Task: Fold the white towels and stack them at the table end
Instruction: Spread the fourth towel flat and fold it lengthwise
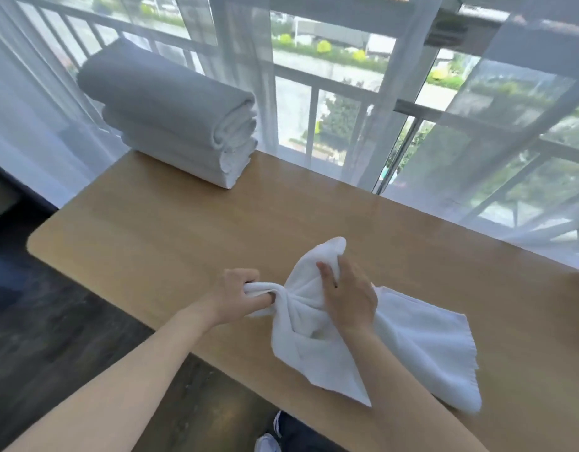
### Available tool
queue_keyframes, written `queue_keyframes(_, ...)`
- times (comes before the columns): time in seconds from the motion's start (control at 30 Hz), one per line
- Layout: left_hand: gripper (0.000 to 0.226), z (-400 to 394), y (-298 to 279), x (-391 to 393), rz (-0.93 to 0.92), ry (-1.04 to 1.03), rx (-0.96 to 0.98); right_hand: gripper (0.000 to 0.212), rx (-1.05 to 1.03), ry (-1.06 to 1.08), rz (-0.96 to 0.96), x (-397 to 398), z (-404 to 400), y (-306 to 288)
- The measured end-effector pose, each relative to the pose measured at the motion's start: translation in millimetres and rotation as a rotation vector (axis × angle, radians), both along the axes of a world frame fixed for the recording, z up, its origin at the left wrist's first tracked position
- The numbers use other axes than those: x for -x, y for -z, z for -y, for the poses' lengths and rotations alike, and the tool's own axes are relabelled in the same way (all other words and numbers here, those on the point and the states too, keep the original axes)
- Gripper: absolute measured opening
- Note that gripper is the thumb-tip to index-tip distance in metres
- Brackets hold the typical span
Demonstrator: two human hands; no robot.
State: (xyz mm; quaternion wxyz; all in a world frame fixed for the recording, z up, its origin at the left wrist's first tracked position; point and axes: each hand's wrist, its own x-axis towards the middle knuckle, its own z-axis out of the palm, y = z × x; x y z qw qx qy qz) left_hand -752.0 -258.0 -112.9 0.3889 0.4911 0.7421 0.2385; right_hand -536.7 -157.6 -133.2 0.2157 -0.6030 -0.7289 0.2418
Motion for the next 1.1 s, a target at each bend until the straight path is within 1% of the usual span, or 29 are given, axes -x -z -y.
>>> queue_keyframes(0.13, 0.040, -24, 15, 29, -0.105, -0.054, 0.091, 0.040, 0.072, -0.079, 0.064, 35, -30, 30)
queue_keyframes(0.23, 0.044, -46, 24, 51, -0.198, -0.056, 0.143, 0.043, 0.072, -0.093, 0.225, 52, -53, 54)
queue_keyframes(0.3, 0.043, -58, 26, 67, -0.241, -0.003, 0.182, 0.048, 0.070, -0.099, 0.320, 61, -65, 63)
queue_keyframes(0.37, 0.042, -63, 28, 83, -0.251, 0.094, 0.230, 0.051, 0.069, -0.082, 0.344, 70, -75, 65)
queue_keyframes(0.4, 0.044, -64, 29, 91, -0.191, 0.115, 0.258, 0.053, 0.070, -0.064, 0.344, 74, -80, 64)
queue_keyframes(0.43, 0.047, -65, 28, 97, -0.093, 0.104, 0.292, 0.056, 0.069, -0.043, 0.339, 78, -84, 63)
queue_keyframes(0.5, 0.051, -68, 30, 109, 0.113, 0.033, 0.321, 0.059, 0.058, 0.008, 0.313, 88, -95, 59)
queue_keyframes(0.53, 0.049, -70, 33, 112, 0.185, -0.009, 0.311, 0.059, 0.047, 0.010, 0.298, 93, -99, 57)
queue_keyframes(0.6, 0.035, -80, 43, 114, 0.236, -0.069, 0.285, 0.059, 0.036, -0.035, 0.314, 103, -102, 53)
queue_keyframes(0.67, 0.018, -99, 54, 114, 0.207, -0.074, 0.246, 0.060, 0.038, -0.072, 0.373, 115, -100, 54)
queue_keyframes(0.7, 0.018, -111, 59, 111, 0.211, -0.061, 0.221, 0.061, 0.029, -0.089, 0.388, 119, -96, 56)
queue_keyframes(0.77, 0.027, -140, 63, 98, 0.311, -0.051, 0.184, 0.062, 0.019, -0.113, 0.381, 123, -88, 59)
queue_keyframes(0.8, 0.030, -153, 63, 90, 0.421, -0.078, 0.201, 0.063, 0.034, -0.112, 0.367, 124, -84, 59)
queue_keyframes(0.87, 0.040, -177, 62, 76, 0.663, -0.161, 0.319, 0.065, 0.056, -0.062, 0.340, 126, -72, 58)
queue_keyframes(0.9, 0.046, -184, 59, 71, 0.743, -0.183, 0.391, 0.066, 0.050, -0.030, 0.322, 128, -66, 57)
queue_keyframes(0.97, 0.057, -192, 55, 67, 0.813, -0.143, 0.504, 0.067, 0.027, 0.019, 0.268, 133, -56, 53)
queue_keyframes(1.0, 0.061, -194, 55, 67, 0.812, -0.100, 0.523, 0.067, 0.022, 0.041, 0.215, 134, -51, 51)
queue_keyframes(1.07, 0.068, -197, 53, 70, 0.785, -0.044, 0.471, 0.065, 0.019, 0.110, 0.073, 135, -43, 49)
queue_keyframes(1.1, 0.070, -198, 51, 71, 0.804, -0.046, 0.437, 0.064, 0.028, 0.156, 0.021, 133, -39, 49)
